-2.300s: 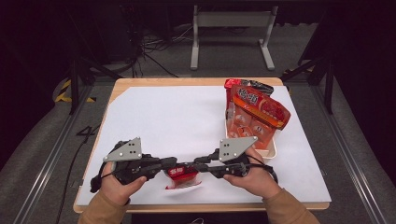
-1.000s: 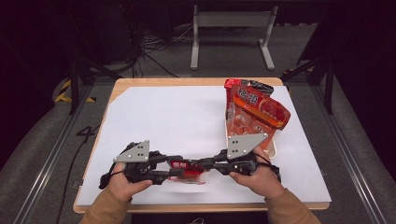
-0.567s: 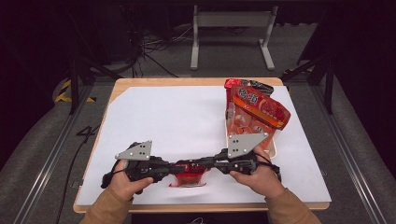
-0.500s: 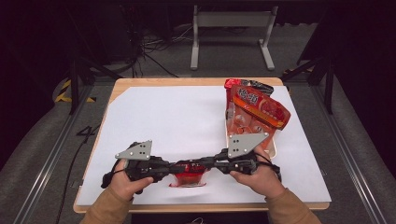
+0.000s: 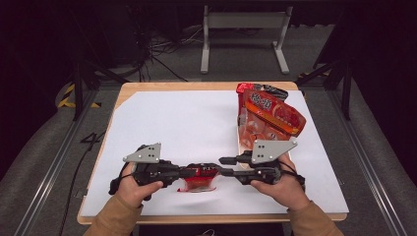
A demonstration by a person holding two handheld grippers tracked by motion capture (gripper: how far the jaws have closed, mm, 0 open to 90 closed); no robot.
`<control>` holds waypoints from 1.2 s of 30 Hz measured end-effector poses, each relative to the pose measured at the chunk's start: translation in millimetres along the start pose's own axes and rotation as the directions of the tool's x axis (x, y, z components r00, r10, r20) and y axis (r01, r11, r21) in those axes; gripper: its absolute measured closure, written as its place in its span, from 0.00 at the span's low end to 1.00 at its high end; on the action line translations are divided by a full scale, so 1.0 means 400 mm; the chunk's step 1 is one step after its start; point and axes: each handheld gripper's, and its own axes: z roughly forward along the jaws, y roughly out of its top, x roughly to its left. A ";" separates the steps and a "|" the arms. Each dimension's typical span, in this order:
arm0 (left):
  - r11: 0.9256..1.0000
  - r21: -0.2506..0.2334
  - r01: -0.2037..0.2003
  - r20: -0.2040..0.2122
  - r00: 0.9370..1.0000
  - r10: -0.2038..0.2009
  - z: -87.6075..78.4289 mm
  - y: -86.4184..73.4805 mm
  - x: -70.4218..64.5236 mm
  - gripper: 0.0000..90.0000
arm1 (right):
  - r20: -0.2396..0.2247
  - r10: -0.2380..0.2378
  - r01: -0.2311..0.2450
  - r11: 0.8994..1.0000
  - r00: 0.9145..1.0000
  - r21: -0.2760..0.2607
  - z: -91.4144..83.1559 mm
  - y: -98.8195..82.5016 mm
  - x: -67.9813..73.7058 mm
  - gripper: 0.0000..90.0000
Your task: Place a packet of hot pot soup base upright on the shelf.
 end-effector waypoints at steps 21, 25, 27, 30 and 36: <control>0.999 -0.038 -0.008 -0.019 1.000 0.008 0.042 0.097 0.036 1.00 | 0.289 0.094 -0.089 0.996 0.953 -0.029 -0.223 -0.121 -0.033 0.59; 0.999 -0.036 -0.035 -0.016 0.999 0.034 0.064 0.133 0.040 1.00 | 0.330 0.122 -0.118 0.992 0.936 -0.032 -0.262 -0.159 -0.042 0.59; 0.998 -0.037 -0.044 -0.017 0.999 0.044 0.075 0.147 0.042 1.00 | 0.342 0.137 -0.134 0.990 0.930 -0.032 -0.275 -0.175 -0.048 0.59; 0.998 -0.040 -0.056 -0.018 0.998 0.055 0.091 0.171 0.044 1.00 | 0.373 0.154 -0.155 0.988 0.915 -0.029 -0.295 -0.201 -0.054 0.59; 0.996 -0.046 -0.077 -0.005 0.997 0.077 0.120 0.215 0.050 1.00 | 0.427 0.205 -0.209 0.977 0.881 -0.039 -0.335 -0.226 -0.064 0.60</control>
